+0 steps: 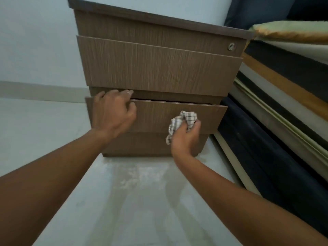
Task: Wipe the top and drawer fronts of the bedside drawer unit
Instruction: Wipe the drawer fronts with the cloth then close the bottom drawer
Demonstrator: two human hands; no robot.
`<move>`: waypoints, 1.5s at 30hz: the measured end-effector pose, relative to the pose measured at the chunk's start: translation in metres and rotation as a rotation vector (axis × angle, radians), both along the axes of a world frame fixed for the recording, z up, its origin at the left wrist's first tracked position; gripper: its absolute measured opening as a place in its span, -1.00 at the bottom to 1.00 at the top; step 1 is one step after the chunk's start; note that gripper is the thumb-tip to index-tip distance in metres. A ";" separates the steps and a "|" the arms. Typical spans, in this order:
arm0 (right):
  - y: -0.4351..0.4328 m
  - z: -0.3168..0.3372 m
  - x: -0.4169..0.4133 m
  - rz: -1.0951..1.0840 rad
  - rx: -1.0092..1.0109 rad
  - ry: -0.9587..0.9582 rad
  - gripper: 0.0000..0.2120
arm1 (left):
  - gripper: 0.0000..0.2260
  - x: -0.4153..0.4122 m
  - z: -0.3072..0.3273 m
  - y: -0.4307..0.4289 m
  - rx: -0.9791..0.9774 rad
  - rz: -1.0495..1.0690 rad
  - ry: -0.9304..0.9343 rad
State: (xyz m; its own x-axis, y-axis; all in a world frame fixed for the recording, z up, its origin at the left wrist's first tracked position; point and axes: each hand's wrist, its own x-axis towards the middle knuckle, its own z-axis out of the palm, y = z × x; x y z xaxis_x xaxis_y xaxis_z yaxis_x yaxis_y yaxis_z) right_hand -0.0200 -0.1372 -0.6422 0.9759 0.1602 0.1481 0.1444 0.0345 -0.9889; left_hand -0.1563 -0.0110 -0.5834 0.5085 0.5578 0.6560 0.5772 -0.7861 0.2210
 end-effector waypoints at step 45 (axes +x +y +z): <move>0.048 -0.033 0.032 0.488 -1.392 -2.202 -0.54 | -0.61 -0.050 -0.032 0.030 -0.817 0.167 -0.590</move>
